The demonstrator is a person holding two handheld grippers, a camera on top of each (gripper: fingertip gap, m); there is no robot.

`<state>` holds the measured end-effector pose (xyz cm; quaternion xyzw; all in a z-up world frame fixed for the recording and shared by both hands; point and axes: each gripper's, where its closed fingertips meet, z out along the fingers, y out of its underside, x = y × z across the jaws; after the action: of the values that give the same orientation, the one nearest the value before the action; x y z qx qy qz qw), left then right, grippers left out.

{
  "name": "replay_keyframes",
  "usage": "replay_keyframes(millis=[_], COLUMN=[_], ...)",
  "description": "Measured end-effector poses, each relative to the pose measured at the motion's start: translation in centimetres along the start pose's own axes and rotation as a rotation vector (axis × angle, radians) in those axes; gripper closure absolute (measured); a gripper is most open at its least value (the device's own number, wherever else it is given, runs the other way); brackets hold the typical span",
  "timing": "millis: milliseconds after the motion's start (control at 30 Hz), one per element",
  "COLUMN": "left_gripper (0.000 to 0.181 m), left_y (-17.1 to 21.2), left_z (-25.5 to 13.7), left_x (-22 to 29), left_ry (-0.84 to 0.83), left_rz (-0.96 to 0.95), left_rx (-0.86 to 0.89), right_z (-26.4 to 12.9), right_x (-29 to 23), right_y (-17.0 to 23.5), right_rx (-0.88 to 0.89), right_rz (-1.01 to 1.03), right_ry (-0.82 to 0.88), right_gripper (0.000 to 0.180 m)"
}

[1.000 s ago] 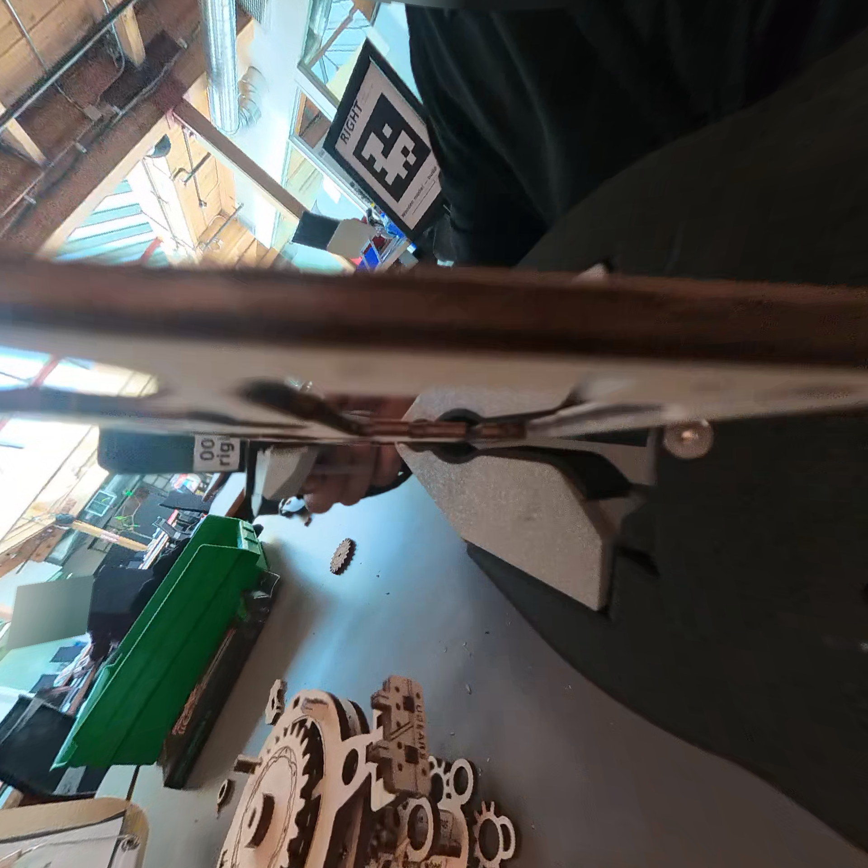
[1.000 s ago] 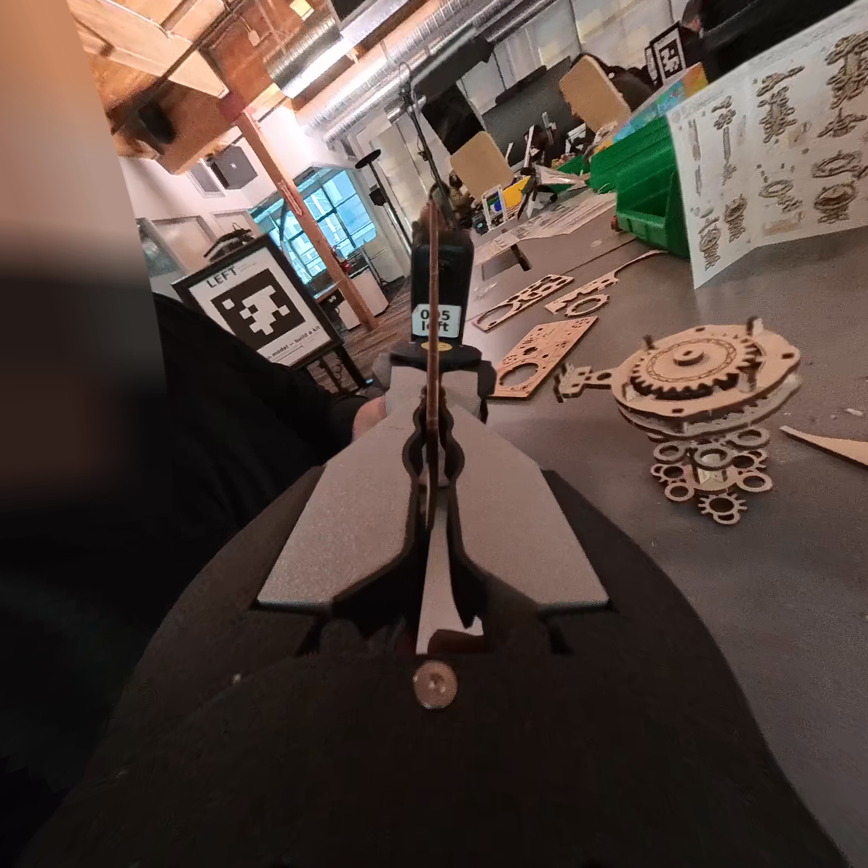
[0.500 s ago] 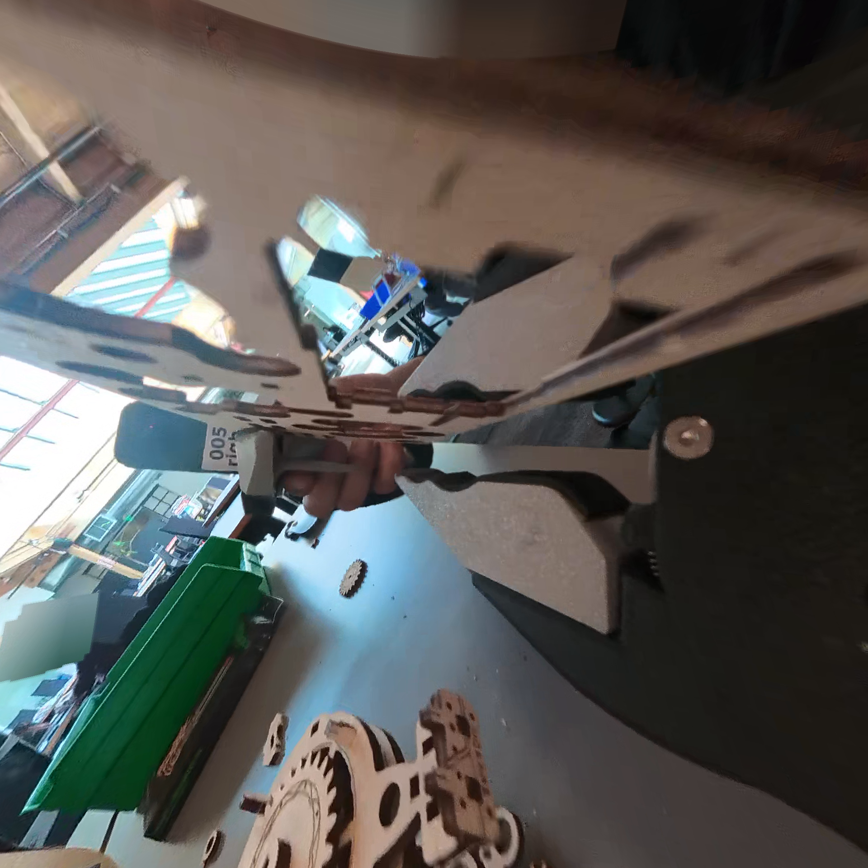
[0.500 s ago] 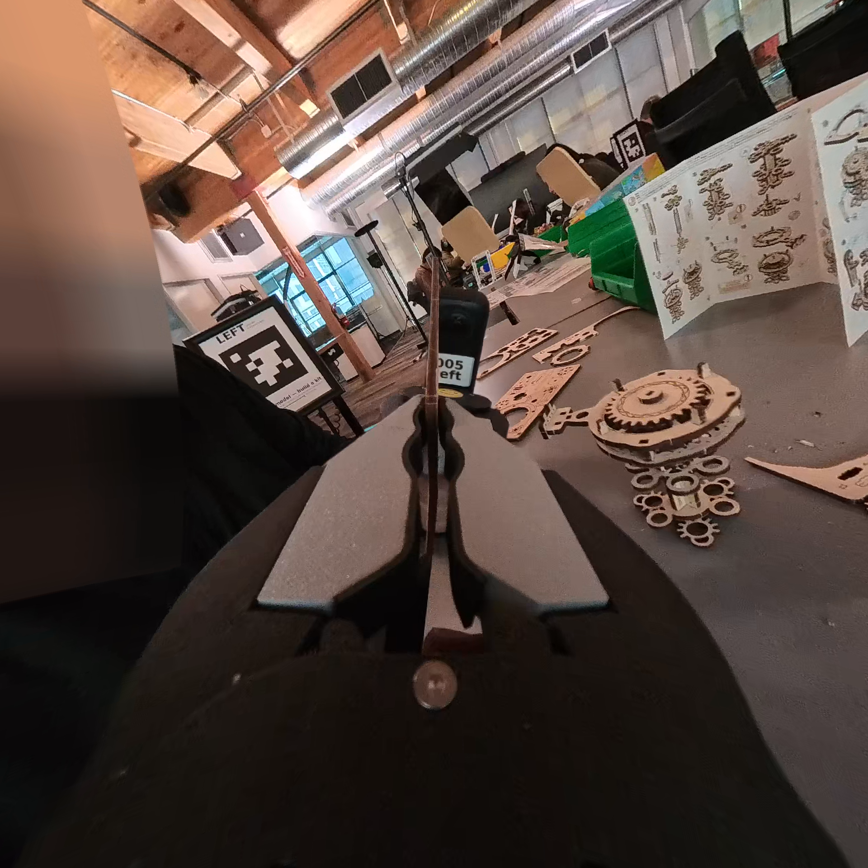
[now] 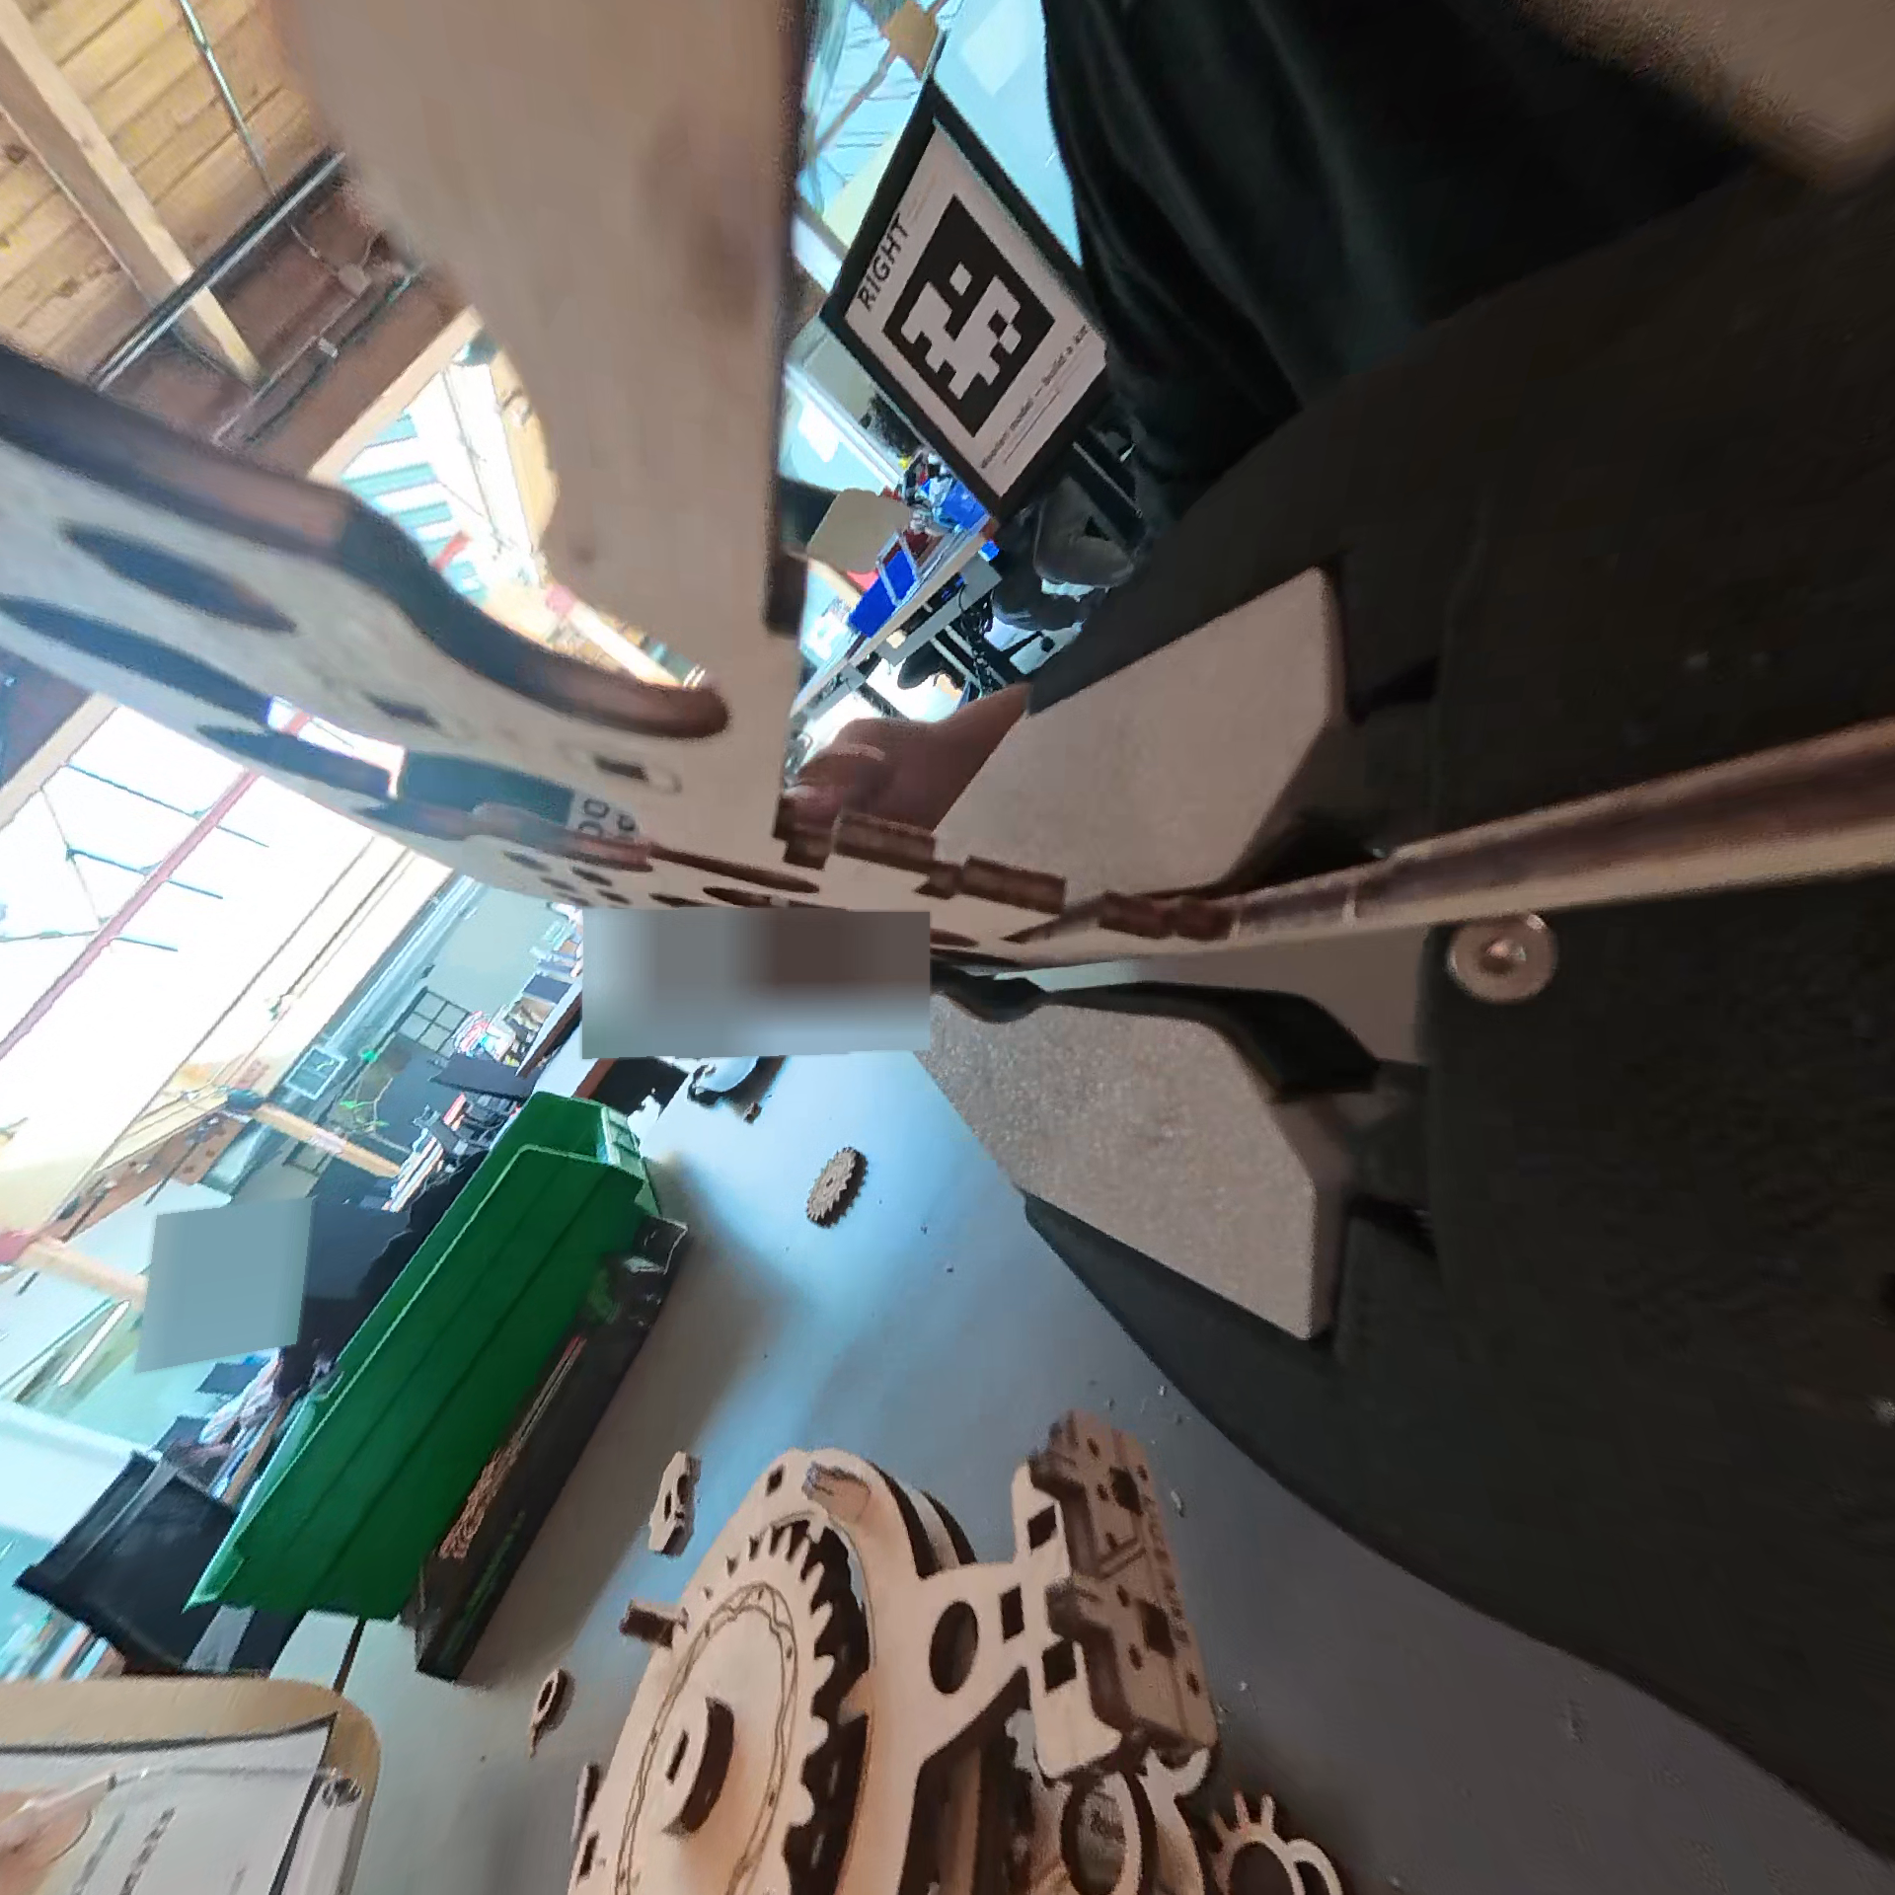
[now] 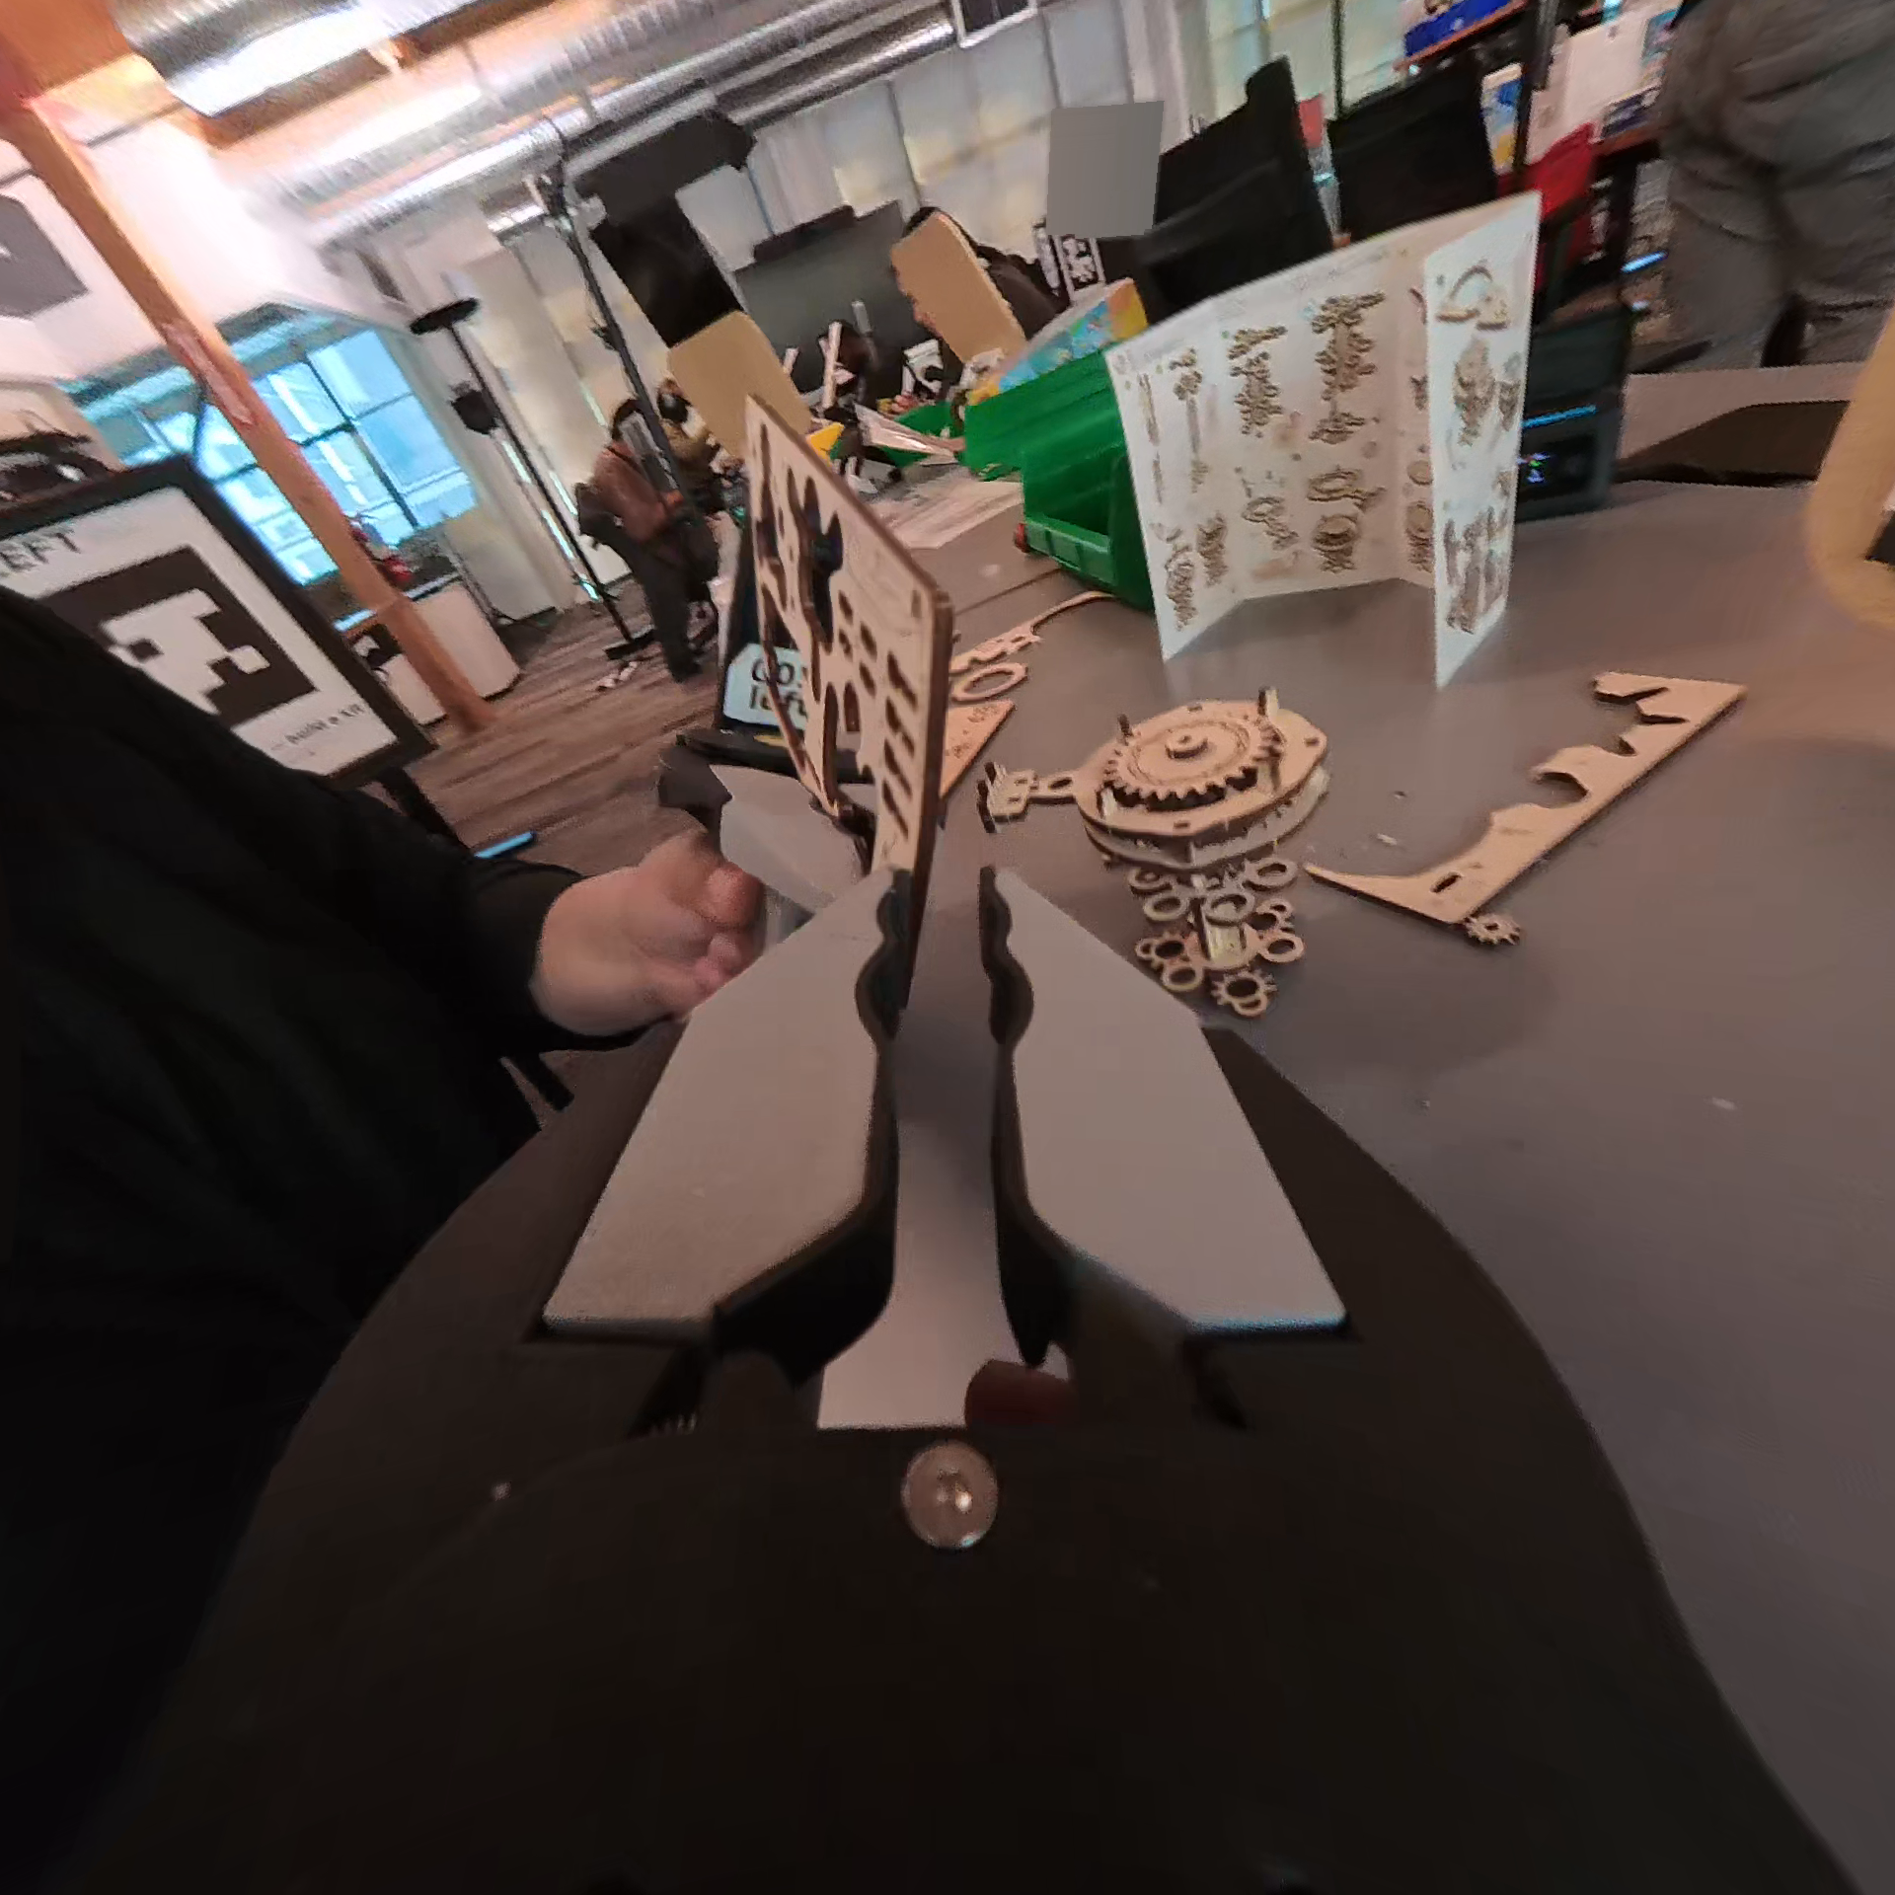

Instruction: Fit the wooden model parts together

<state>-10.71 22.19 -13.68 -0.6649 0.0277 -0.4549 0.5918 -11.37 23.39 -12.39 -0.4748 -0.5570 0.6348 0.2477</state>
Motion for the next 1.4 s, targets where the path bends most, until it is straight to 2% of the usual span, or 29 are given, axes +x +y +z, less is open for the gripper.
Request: replay_keyframes(millis=[133,633,800,1067,1167,1233,1333,1400], left_gripper=[0.180,0.181,0.181,0.181,0.180,0.181,0.181,0.181], left_y=[-0.2,0.7,0.8,0.7,0.6,0.5,0.4,0.5], left_z=[0.3,1.7,1.8,1.6,1.5,1.5,1.7,1.9], left_x=[-0.7,-1.0,-0.9,-1.4,-1.4,-1.3,-0.9,-0.9], left_ry=[-0.025,-0.089,-0.128,-0.153,-0.144,-0.132,-0.063,-0.035], left_rz=[-0.015,0.030,0.095,0.079,0.077,0.091,0.030,-0.006], left_rx=[0.021,-0.023,-0.033,-0.025,-0.020,-0.020,-0.011,-0.020], right_z=[0.0,-0.5,-0.7,-0.5,-0.4,-0.3,-0.6,-0.8], right_x=[0.2,0.7,0.6,1.2,1.2,1.0,0.8,0.7], right_y=[1.4,1.6,1.8,1.9,1.9,1.7,1.4,1.4], right_rx=[-0.027,0.072,0.041,-0.046,-0.049,-0.016,0.074,0.115], right_rz=[0.014,0.164,0.101,-0.164,-0.178,-0.112,0.131,0.172], right_ry=[0.030,0.030,0.079,0.282,0.294,0.245,0.039,-0.015], right_gripper=[0.173,0.177,0.177,0.174,0.175,0.175,0.178,0.178])
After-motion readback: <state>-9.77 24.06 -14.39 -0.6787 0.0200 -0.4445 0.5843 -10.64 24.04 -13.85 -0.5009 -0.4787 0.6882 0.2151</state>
